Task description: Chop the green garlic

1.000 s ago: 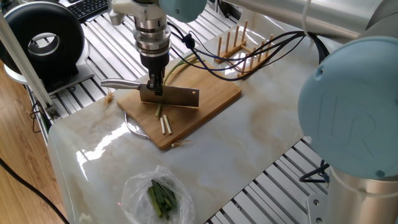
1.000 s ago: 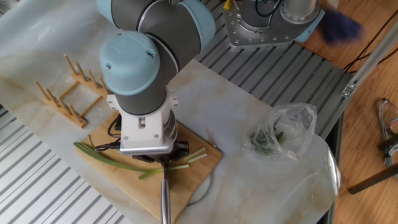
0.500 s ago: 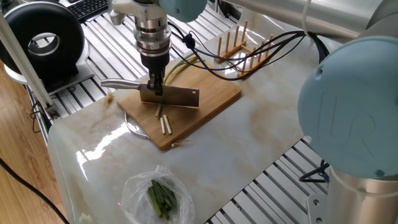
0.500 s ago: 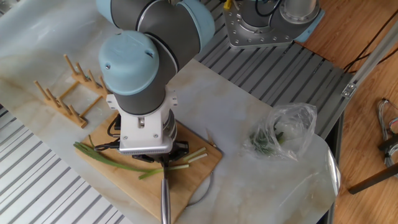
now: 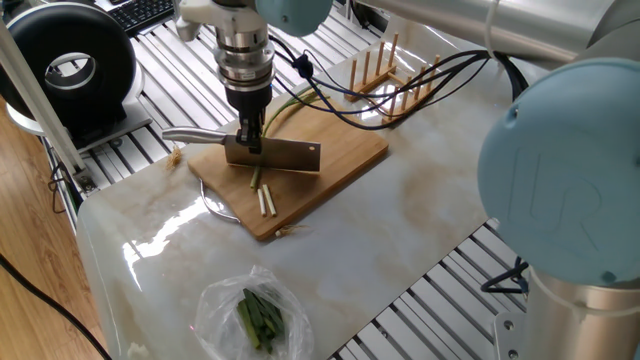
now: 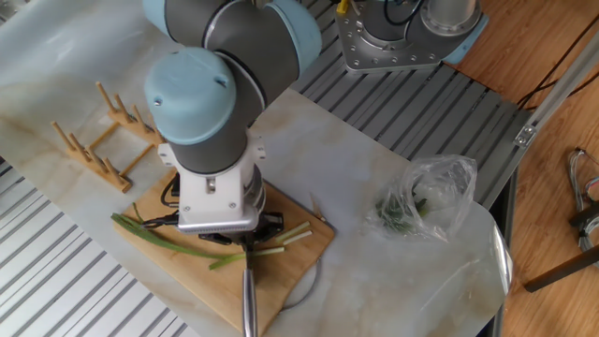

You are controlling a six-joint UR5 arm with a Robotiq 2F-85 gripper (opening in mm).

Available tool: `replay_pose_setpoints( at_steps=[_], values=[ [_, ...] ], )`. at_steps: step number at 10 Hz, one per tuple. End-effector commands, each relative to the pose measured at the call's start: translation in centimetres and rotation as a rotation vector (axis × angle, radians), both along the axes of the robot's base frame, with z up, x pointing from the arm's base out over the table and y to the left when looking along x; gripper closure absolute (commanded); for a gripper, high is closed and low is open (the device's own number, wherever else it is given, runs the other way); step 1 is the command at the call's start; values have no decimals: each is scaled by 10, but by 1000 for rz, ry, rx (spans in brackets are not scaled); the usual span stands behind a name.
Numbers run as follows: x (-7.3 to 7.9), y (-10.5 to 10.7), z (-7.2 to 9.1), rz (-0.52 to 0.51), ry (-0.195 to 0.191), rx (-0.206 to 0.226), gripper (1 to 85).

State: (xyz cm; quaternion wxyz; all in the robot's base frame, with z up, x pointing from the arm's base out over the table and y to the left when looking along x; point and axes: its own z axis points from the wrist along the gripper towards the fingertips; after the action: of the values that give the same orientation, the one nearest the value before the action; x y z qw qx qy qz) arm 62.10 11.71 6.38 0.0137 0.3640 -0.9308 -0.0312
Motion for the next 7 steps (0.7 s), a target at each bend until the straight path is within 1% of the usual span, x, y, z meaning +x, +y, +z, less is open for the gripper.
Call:
replay_pose_setpoints(
  at_steps=[1, 2, 4, 5, 6, 7],
  values=[
    [-1, -3, 4, 4, 19, 26, 843],
    [1, 0, -3, -4, 9, 41, 843],
    [1, 1, -6, -7, 4, 40, 843],
    [0, 2, -4, -9, 7, 43, 843],
    [-1, 1, 2, -7, 12, 42, 843],
    [-5, -3, 10, 0, 28, 42, 843]
  ],
)
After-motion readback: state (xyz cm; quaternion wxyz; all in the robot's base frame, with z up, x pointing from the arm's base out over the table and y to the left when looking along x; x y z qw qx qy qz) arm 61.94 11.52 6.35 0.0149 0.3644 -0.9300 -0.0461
